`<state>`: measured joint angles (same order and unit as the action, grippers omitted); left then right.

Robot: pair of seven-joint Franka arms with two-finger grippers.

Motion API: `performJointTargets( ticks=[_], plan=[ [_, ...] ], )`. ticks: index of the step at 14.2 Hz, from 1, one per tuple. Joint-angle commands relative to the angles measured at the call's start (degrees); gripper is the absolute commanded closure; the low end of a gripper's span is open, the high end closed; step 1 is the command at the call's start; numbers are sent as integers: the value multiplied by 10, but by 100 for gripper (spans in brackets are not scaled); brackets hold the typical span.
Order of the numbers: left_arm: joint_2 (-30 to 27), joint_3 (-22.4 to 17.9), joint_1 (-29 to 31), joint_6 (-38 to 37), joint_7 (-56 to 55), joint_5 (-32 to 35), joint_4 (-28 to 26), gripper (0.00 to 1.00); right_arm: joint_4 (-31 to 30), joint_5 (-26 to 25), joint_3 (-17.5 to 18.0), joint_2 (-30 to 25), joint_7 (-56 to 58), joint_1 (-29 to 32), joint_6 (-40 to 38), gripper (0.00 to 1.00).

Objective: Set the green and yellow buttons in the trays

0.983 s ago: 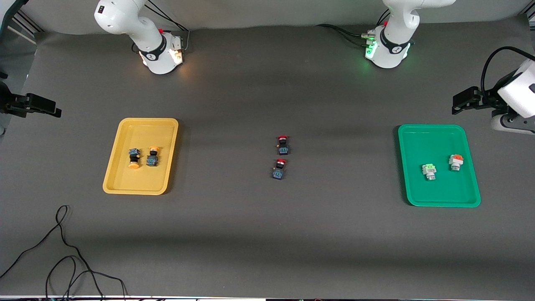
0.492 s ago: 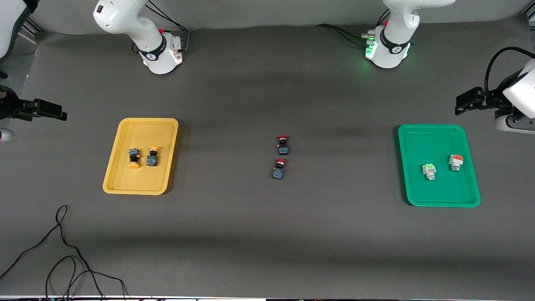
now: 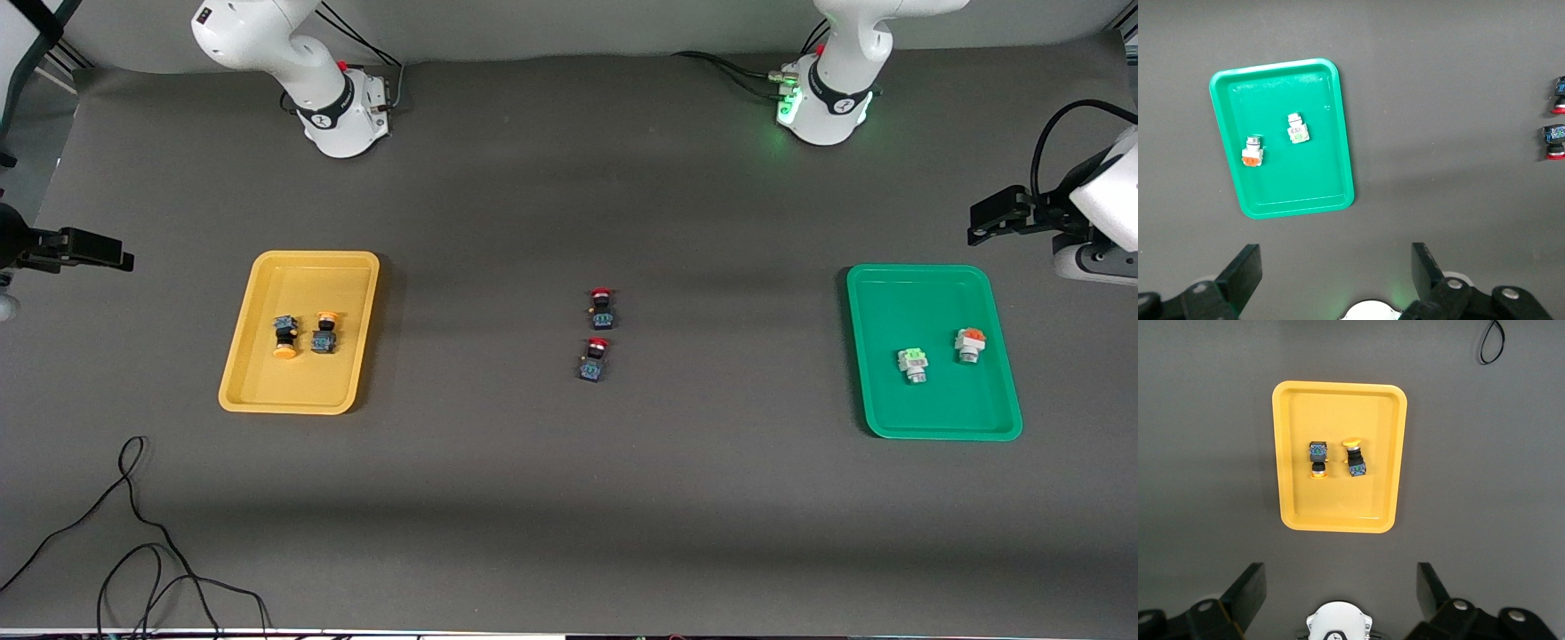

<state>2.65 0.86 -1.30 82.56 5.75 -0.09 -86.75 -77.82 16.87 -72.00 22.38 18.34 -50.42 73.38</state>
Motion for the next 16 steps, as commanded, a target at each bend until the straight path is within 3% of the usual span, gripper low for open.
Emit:
performJointTargets(
  ticks=[1,3,6,11,13,16],
  plan=[
    [-9,1,2,3,-5,-6,-8,0,20,-68,136,-68,-80,71,-14,0],
    [-9,1,2,1,-4,-6,-8,0,21,-104,229,-83,-106,126,-14,0],
    [-9,1,2,1,-4,-6,-8,0,20,-110,345,-104,-151,225,-14,0],
    [-8,1,2,5,-6,-6,-7,0,14,-185,596,-132,-155,422,-14,0],
    [-8,1,2,5,-6,-6,-7,0,1,-186,668,-147,-155,491,-11,0],
    [-6,1,2,6,-6,-5,-4,0,-43,-185,743,-185,-155,572,18,0]
  ],
)
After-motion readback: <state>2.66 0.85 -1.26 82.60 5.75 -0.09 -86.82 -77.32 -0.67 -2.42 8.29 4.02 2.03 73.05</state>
